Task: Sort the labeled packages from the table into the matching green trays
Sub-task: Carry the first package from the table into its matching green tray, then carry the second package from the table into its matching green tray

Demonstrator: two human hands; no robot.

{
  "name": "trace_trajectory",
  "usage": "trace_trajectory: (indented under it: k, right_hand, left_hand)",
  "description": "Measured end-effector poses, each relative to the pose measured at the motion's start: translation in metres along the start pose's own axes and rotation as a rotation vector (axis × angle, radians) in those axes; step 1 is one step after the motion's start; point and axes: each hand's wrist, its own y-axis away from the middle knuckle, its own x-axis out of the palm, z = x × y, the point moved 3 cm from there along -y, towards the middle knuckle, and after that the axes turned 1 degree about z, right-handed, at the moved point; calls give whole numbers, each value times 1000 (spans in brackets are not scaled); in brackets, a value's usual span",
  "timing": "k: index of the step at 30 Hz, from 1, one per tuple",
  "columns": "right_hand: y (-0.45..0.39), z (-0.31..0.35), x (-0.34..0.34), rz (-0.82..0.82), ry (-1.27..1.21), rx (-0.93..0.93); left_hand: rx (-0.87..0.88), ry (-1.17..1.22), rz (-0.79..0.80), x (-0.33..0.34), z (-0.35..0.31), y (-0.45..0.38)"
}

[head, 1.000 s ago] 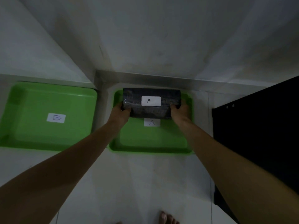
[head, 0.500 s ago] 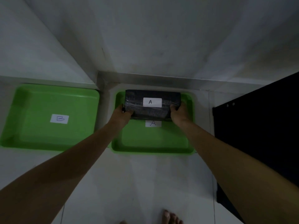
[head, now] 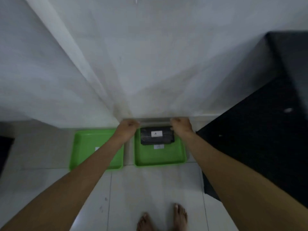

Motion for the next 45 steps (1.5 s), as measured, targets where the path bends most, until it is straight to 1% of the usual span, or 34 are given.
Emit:
trace_trajectory:
  k: [4,7,11,14,17,21,25,30,35,41,45]
  right_hand:
    - [120,105,-65,83,-87,-96]
    - [206,171,-132,122,-103,-260]
    - [305,217,-240,69,-67,-461]
    - [362,213,-321,-12,-30,-547]
    - [406,189,-393,-80,47,-622]
    - [453,135,-480,-186,112,-645]
    - [479,83,-550,-249,161,-645]
    - [492,38,-611,-300,157,-613]
    - [478,15,-646,-322,161,-569]
    - [431,-4,-667,-283,141,-485]
    - [384,-19,-673,-247,133,-403]
  left_hand:
    - [175,-46,5,-56,-125,117]
    - [312,-60,-56,-85,-210,200]
    - [479,-60,-112,-98,-300,300]
    - [579,-78,-144,-84,-342,366]
    - [668,-96,-137,-50,-371,425]
    - [732,-88,-102,20,-390,496]
    - [736,-69,-61,98,-402,550]
    - [746,-17,-66,170,-416,579]
    - [727,-69,-13,224,-425,566]
    - [647,-190,78,282,-451,497]
    - [623,-316,143,327,-497,432]
